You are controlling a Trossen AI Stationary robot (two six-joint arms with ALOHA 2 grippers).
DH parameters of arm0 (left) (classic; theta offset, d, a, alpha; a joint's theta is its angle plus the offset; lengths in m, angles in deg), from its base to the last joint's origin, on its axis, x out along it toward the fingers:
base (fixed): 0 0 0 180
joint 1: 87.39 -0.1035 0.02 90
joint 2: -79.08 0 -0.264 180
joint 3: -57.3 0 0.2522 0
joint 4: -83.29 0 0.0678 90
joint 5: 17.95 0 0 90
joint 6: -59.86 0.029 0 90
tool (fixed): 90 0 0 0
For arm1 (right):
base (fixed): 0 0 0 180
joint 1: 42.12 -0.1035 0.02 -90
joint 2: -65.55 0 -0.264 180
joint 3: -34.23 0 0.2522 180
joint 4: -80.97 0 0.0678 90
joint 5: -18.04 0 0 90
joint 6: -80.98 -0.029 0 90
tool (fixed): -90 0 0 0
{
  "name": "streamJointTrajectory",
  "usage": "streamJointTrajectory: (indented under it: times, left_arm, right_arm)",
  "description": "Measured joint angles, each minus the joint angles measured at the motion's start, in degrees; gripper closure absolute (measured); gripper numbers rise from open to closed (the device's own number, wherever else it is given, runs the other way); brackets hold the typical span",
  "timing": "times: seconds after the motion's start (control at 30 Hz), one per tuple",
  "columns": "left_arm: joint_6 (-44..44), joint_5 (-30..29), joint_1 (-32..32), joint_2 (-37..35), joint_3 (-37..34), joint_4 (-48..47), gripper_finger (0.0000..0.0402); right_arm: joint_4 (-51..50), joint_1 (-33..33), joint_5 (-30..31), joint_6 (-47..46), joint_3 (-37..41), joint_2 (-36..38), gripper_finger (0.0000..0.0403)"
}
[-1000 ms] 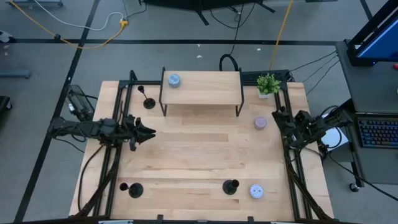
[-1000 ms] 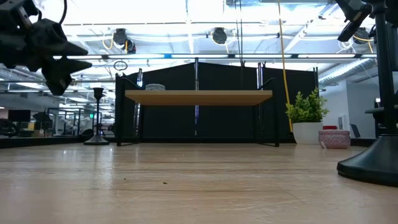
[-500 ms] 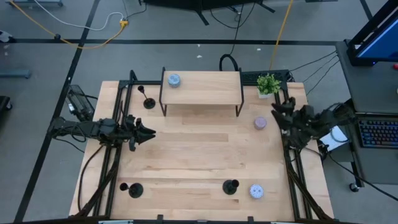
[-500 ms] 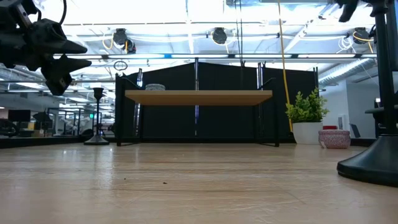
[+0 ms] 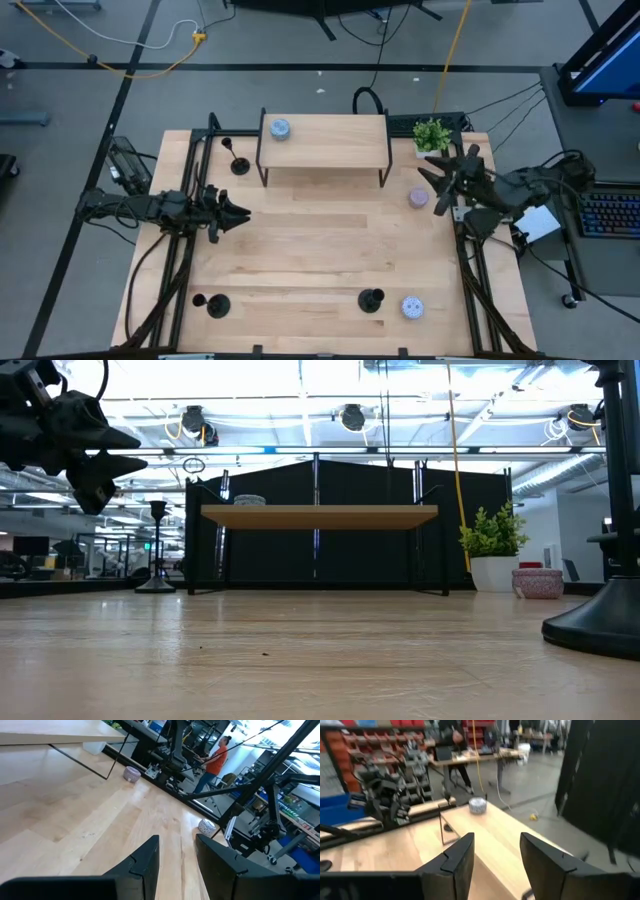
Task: Pick & Place candle stick holders
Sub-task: Put the purple patterned scented candle on the shelf
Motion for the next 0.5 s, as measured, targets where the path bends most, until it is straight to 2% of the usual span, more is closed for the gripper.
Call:
streamJointTrajectory:
  times: [0.17,0.37,0.5]
  left_arm:
    - [0.0,0.0,0.0,0.0,0.0,0.0,0.0270]
    - [0.9,0.0,0.0,0.0,0.0,0.0,0.0270]
    - [1.3,0.0,0.0,0.0,0.0,-0.1,0.0270]
  right_arm:
    - [-15.1,1.8,-1.6,-13.7,-6.6,-4.9,0.0252]
    - [-32.8,8.2,-12.9,-30.6,-9.4,-8.2,0.0252]
    - [-40.8,13.2,-21.0,-39.0,-9.4,-10.1,0.0252]
